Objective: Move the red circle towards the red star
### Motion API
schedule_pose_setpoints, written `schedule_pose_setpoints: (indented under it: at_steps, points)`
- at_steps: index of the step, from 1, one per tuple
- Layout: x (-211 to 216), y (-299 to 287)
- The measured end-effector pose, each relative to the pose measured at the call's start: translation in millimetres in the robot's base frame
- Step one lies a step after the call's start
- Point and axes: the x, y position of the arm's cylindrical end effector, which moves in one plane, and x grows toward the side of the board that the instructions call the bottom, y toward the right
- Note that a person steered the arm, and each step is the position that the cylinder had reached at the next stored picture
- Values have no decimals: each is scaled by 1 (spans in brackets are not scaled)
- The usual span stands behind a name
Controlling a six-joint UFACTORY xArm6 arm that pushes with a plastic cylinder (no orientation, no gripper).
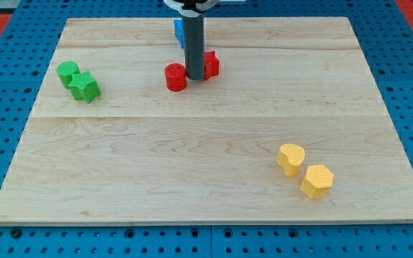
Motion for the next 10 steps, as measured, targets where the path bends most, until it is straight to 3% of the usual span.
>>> schedule_pose_setpoints:
  at_steps: [1,2,3,4,5,6,7,10]
  points:
    - [16,21]
    - [2,44]
    - [-30,36]
    - [-24,28]
    - [35,55]
    - [57,-3]
    - [43,-49]
    - [-12,-56]
